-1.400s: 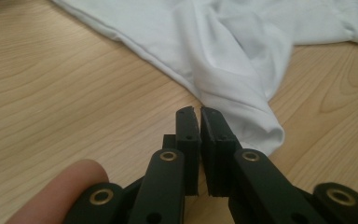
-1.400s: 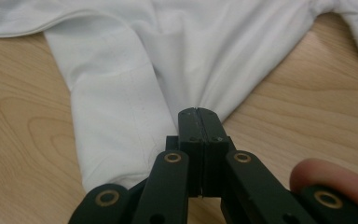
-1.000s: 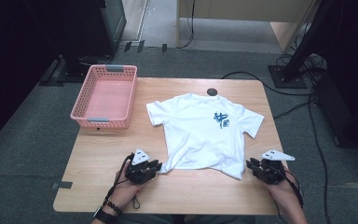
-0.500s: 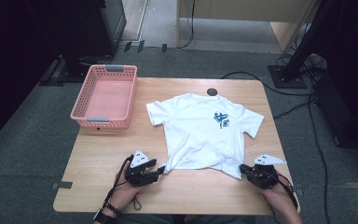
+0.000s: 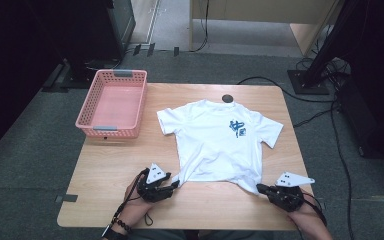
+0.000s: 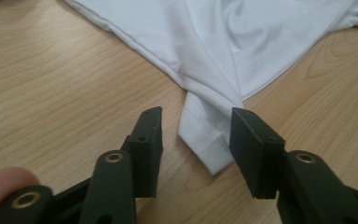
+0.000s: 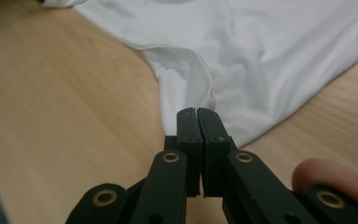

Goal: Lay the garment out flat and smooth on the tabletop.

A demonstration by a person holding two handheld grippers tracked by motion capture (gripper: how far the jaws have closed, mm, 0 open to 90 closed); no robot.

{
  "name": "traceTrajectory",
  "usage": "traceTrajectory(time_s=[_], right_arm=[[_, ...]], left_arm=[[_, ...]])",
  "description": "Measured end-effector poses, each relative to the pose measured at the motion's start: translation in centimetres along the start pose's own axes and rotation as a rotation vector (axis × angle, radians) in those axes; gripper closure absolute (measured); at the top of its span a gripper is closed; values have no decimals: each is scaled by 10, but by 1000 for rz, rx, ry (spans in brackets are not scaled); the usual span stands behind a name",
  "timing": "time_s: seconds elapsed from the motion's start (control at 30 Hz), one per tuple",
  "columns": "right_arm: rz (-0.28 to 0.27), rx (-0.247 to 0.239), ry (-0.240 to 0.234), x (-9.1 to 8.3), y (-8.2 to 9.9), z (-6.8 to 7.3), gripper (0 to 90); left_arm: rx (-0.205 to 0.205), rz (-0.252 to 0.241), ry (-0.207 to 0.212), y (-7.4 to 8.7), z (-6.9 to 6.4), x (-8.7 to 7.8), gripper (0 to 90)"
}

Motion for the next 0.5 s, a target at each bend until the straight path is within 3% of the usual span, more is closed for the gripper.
traceTrajectory(time_s=[0.2, 0.5], right_arm=[[34, -30, -145, -24, 20, 7, 895], [138, -97, -187, -40, 50, 1, 872]], left_arm=[[-5, 3, 28, 1, 0, -1, 713], [-70, -1, 91, 8, 1, -12, 718]])
Point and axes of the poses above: each handheld gripper's, and its own axes: x roughly forward along the jaws, y roughly out of its underside, z roughly to its left, the point moved 9 cm from there along x, roughly forward along the jaws, and after that the axes turned 9 degrees about y, right-handed, at the moved point
